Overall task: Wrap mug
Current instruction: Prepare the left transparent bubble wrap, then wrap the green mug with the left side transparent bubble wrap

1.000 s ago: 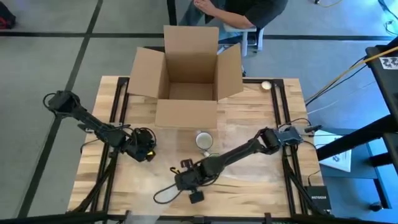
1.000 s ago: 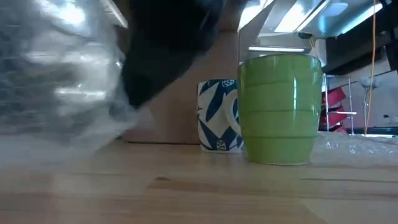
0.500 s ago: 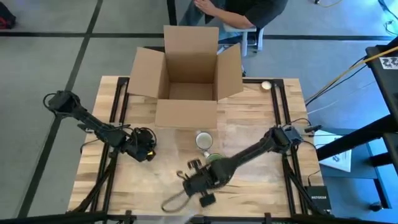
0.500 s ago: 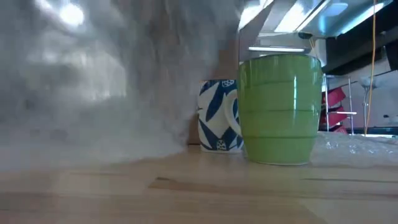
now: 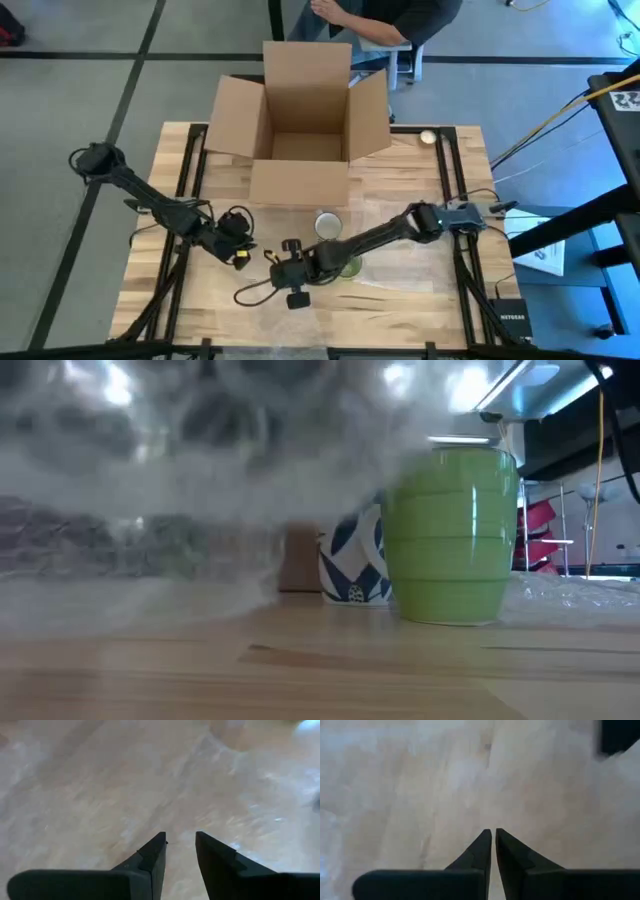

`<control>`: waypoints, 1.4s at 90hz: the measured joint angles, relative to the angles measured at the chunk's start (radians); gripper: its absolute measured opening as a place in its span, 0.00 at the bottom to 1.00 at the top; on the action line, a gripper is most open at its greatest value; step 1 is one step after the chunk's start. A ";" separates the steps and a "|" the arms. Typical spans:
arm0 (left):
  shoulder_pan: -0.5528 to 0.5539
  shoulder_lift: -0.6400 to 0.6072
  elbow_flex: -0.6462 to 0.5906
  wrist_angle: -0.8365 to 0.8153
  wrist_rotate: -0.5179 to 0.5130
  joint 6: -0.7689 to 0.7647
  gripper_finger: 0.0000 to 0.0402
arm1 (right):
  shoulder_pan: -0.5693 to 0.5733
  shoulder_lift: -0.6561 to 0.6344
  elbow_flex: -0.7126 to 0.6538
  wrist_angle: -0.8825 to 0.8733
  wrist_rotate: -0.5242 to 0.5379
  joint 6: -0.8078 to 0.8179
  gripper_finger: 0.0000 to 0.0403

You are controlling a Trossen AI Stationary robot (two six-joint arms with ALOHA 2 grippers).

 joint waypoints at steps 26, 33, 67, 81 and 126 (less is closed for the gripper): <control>-0.112 0.008 0.002 0.009 0.088 -0.140 0.22 | -0.082 0.047 -0.004 0.017 0.192 -0.031 0.03; -0.133 0.007 -0.005 -0.003 0.049 -0.159 0.22 | -0.118 0.045 -0.004 0.014 0.202 -0.050 0.03; -0.032 0.049 -0.130 -0.041 -0.044 -0.223 0.22 | -0.093 -0.113 -0.003 -0.072 0.032 -0.067 0.03; 0.037 0.042 -0.142 -0.063 -0.069 -0.166 0.22 | -0.023 -0.192 -0.002 -0.144 0.022 -0.048 0.03; 0.019 -0.131 0.120 -0.078 0.036 0.098 0.22 | 0.180 -0.381 -0.002 -0.690 0.160 0.304 0.03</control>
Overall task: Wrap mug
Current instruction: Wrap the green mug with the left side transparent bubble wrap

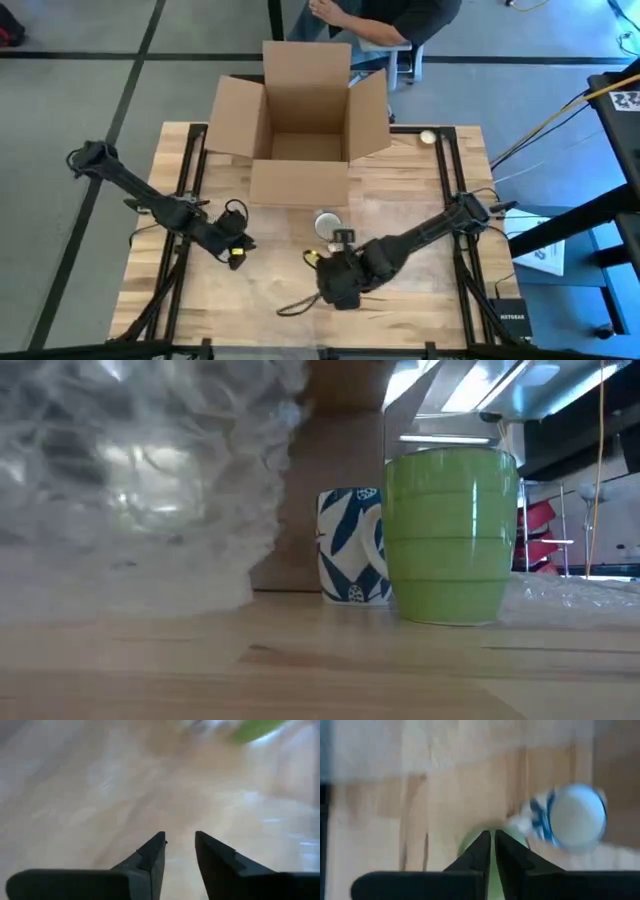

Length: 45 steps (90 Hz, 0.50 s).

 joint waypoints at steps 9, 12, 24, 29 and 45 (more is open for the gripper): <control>-0.010 -0.002 0.076 0.054 -0.009 0.101 0.22 | 0.051 -0.005 -0.012 -0.068 0.062 0.111 0.03; -0.013 0.010 0.096 0.096 -0.014 0.148 0.22 | 0.070 -0.007 -0.021 -0.073 0.086 0.151 0.03; -0.008 0.109 0.179 0.273 -0.011 0.362 0.22 | 0.149 -0.009 -0.079 -0.082 0.184 0.322 0.03; -0.005 0.169 0.224 0.320 -0.002 0.445 0.22 | 0.184 -0.009 -0.104 -0.095 0.215 0.409 0.03; 0.019 0.429 0.445 0.346 0.034 0.738 0.22 | 0.303 -0.010 -0.186 -0.125 0.320 0.734 0.03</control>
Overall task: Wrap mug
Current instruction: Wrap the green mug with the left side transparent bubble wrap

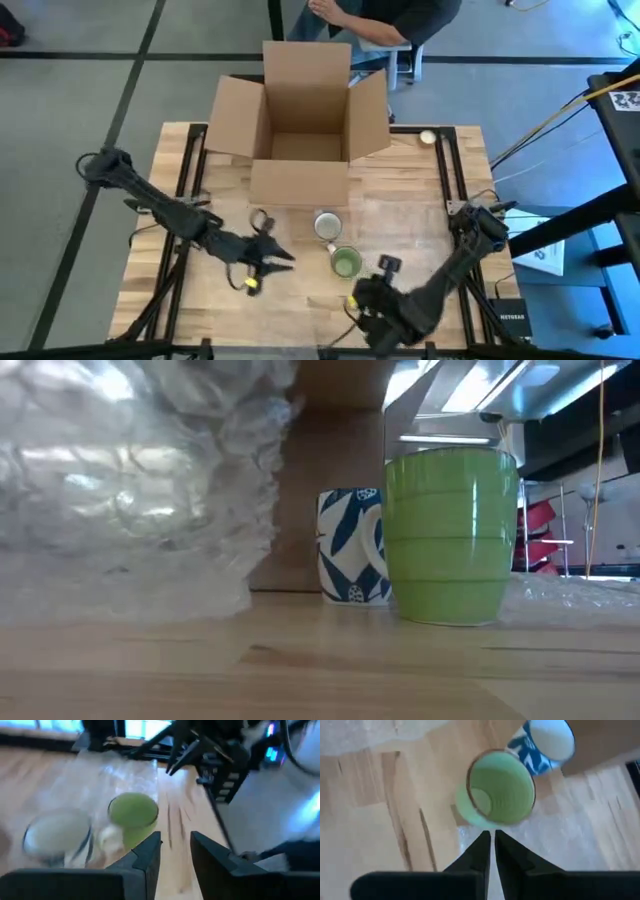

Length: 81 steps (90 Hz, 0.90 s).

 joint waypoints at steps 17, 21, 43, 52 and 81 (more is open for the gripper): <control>0.040 0.240 0.216 -0.005 0.090 0.279 0.22 | 0.136 -0.001 -0.091 -0.024 0.159 0.381 0.03; 0.050 0.283 0.254 -0.012 0.092 0.325 0.22 | 0.160 -0.001 -0.113 -0.018 0.182 0.451 0.03; 0.140 0.446 0.468 -0.229 0.189 0.392 0.33 | 0.220 -0.001 -0.224 0.063 0.201 0.649 0.03; 0.176 0.492 0.541 -0.351 0.251 0.384 0.40 | 0.219 -0.001 -0.257 0.116 0.199 0.651 0.03; 0.220 0.517 0.563 -0.441 0.302 0.540 0.50 | 0.217 -0.002 -0.293 0.176 0.194 0.643 0.03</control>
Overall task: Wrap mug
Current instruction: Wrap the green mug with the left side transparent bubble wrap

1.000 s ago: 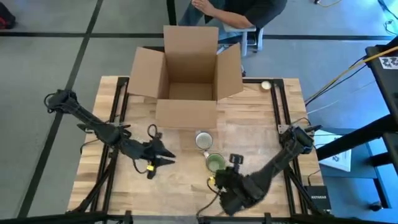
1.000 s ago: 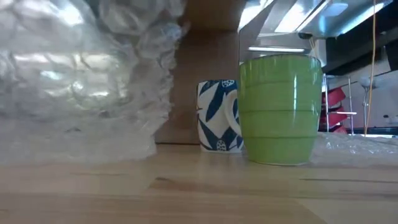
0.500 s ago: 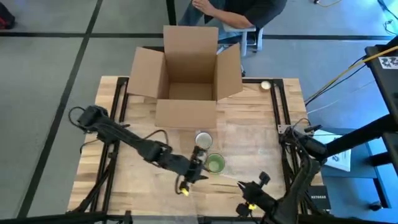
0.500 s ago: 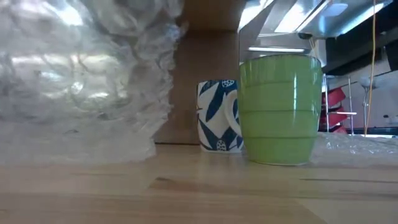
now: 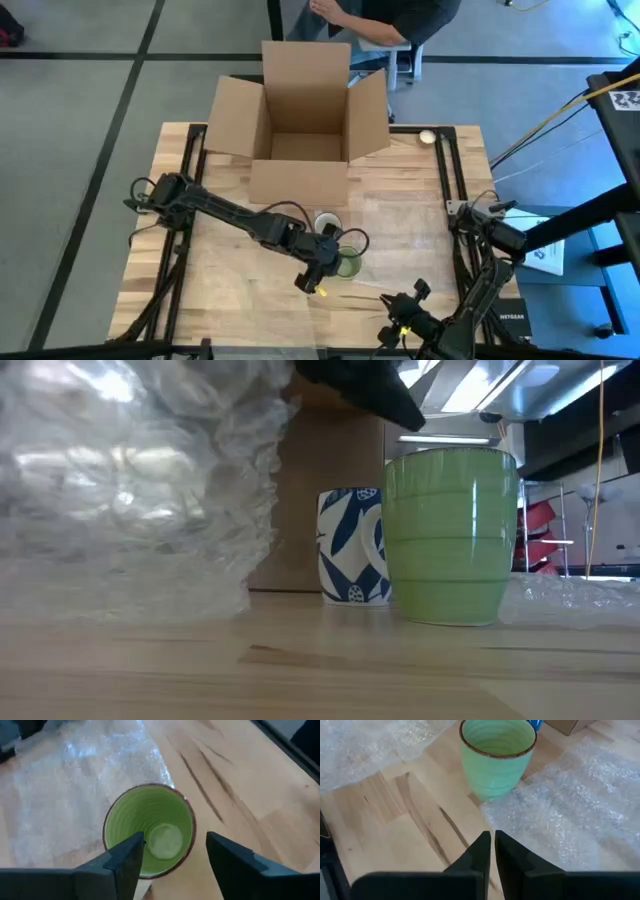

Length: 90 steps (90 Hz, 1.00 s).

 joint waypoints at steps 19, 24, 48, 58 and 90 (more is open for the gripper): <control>0.006 0.040 -0.005 0.006 0.017 0.049 0.48 | -0.010 0.000 0.000 0.003 0.022 0.000 0.03; 0.006 0.064 -0.005 0.002 0.018 0.064 0.48 | -0.014 0.000 0.000 0.006 0.027 -0.001 0.03; 0.009 0.144 -0.006 -0.002 -0.001 0.123 0.48 | -0.015 0.000 0.000 0.008 0.032 -0.001 0.03; 0.008 0.161 -0.007 -0.001 -0.002 0.134 0.44 | -0.015 0.000 0.000 0.008 0.040 -0.001 0.03; -0.005 0.159 -0.001 0.005 -0.013 0.133 0.03 | -0.015 0.001 0.000 0.007 0.043 -0.002 0.03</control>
